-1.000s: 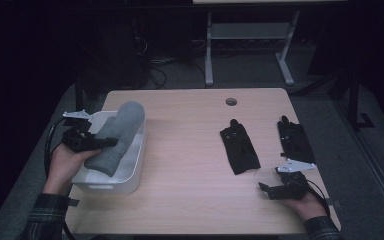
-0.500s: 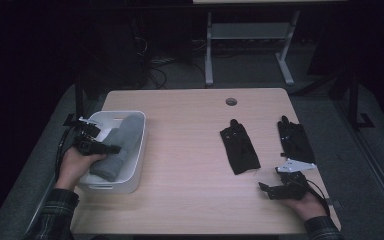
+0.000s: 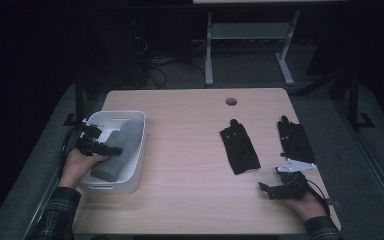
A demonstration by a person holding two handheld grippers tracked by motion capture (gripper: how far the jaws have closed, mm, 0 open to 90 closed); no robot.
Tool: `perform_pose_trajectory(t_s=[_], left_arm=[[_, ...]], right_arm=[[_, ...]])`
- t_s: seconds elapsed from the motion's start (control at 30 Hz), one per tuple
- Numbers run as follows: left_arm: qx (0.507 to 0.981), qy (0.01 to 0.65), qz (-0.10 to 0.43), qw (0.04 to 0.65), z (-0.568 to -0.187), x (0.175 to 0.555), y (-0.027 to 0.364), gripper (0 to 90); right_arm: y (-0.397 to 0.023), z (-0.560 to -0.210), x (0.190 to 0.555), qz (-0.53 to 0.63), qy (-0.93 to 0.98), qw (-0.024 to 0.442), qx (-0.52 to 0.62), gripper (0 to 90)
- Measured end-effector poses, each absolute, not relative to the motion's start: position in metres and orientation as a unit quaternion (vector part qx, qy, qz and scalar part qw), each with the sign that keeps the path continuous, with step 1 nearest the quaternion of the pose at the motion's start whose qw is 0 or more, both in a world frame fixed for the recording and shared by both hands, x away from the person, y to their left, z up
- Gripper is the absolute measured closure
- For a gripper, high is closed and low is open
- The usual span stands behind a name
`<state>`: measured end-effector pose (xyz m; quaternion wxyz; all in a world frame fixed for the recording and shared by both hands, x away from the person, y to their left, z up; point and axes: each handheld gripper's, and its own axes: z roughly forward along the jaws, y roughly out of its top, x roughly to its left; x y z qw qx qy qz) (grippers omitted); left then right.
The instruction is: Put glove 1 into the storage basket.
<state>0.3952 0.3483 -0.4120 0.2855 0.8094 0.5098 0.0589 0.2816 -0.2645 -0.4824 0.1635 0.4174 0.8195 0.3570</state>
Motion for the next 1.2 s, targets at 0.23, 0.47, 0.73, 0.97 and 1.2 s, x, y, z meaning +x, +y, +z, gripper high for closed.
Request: perform_pose_trajectory(t_s=[0.23,0.47,0.73,0.97,1.2], left_arm=[[0.802,0.508,0.098,0.297,-0.401,0.393,0.353,14.9],[0.795,0.499,0.117,0.326,-0.385,0.388,0.350,14.0],[0.805,0.446,0.121,0.372,-0.355,0.379,0.313,13.9],[0.818,0.400,0.109,0.398,-0.346,0.368,0.268,14.0],[0.835,0.355,0.090,0.410,-0.349,0.359,0.217,14.0]], right_arm=[[-0.265,-0.482,0.282,0.357,0.819,0.163,0.418,12.4],[-0.265,-0.482,0.282,0.357,0.819,0.164,0.418,12.4],[-0.264,-0.481,0.282,0.349,0.822,0.159,0.422,12.4],[-0.269,-0.471,0.284,0.350,0.820,0.139,0.431,23.9],[-0.275,-0.458,0.287,0.346,0.815,0.173,0.432,41.7]])
